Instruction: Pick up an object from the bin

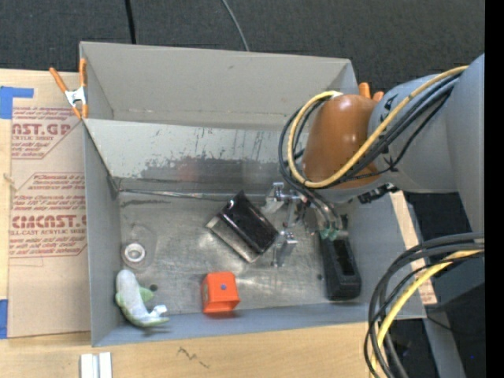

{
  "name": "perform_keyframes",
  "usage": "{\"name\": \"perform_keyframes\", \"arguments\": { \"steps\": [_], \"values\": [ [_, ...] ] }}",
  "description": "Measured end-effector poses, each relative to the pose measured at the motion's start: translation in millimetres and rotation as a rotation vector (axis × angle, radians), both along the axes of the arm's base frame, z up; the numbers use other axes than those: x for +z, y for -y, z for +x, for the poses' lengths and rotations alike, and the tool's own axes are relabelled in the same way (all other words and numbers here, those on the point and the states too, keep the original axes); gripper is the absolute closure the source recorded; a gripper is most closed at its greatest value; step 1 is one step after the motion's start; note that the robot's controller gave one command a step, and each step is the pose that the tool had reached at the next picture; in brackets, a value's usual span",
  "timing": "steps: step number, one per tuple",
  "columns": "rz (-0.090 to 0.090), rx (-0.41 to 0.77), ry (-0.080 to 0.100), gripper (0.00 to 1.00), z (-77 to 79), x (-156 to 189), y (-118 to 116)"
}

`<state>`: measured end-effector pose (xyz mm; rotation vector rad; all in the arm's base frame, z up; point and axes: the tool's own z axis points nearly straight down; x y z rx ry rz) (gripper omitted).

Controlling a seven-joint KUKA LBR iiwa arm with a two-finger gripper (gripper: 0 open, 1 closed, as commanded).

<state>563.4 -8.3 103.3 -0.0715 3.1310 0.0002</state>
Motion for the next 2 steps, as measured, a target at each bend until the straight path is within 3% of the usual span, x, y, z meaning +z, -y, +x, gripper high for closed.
{"name": "perform_keyframes", "arguments": {
  "steps": [1,2],
  "values": [
    [-0.001,-0.037,-0.009,0.0,-20.4,-22.4,-12.0],
    [-0.001,-0.097,-0.005,0.0,-21.9,-21.6,-16.2]
  ]
}}
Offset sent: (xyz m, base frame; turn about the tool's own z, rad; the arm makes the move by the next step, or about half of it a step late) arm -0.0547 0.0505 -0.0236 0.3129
